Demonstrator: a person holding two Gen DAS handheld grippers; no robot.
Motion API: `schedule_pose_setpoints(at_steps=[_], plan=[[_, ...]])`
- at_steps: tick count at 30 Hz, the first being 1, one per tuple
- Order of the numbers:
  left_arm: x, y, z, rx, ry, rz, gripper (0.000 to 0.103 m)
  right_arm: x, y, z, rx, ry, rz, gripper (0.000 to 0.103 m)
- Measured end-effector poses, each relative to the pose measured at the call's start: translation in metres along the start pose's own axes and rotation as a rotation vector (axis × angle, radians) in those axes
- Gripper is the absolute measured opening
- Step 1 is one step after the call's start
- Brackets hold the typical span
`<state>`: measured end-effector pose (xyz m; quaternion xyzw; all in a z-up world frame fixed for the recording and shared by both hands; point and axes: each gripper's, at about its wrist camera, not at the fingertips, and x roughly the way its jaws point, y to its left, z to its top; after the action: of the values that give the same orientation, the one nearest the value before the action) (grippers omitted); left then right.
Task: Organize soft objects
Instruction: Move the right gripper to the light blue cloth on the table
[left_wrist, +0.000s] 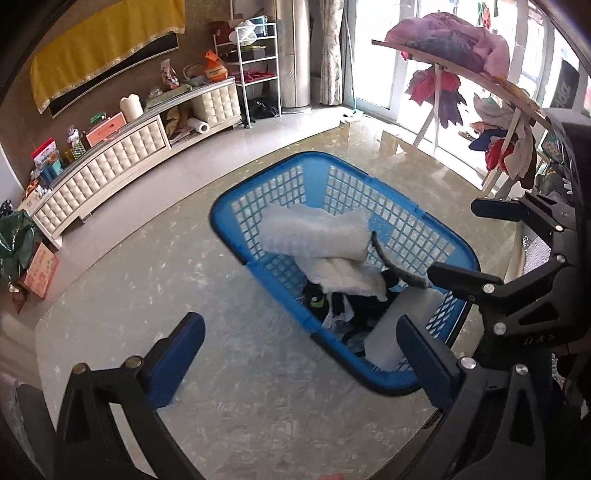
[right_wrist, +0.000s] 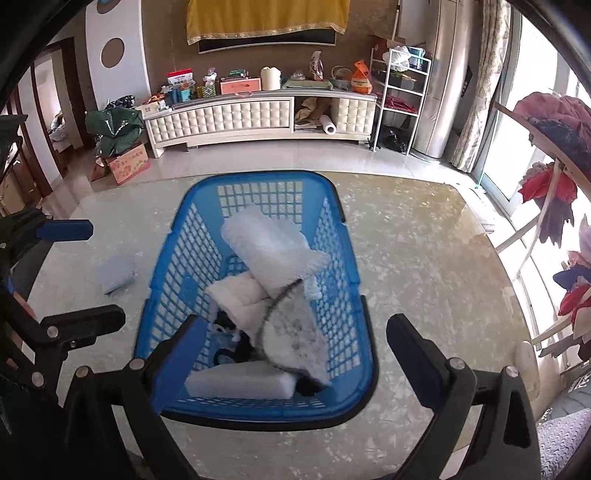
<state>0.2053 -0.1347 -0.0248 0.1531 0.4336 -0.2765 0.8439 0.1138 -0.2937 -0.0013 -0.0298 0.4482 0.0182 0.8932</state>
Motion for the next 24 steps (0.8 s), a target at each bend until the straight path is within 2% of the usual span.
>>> schedule_pose_setpoints(at_steps=[6, 11, 16, 24], plan=[[-0.015, 0.018, -0.009, -0.024, -0.019, 0.038, 0.103, -0.002, 0.015, 0.008, -0.024, 0.000, 0.021, 0.098], [-0.038, 0.040, -0.023, -0.089, -0.067, 0.072, 0.103, 0.000, 0.037, 0.017, -0.045, 0.003, 0.057, 0.098], [-0.060, 0.067, -0.044, -0.127, -0.116, 0.145, 0.103, 0.003, 0.064, 0.025, -0.086, 0.002, 0.086, 0.098], [-0.074, 0.118, -0.082, -0.292, -0.131, 0.160, 0.103, 0.019, 0.106, 0.042, -0.156, 0.010, 0.128, 0.098]])
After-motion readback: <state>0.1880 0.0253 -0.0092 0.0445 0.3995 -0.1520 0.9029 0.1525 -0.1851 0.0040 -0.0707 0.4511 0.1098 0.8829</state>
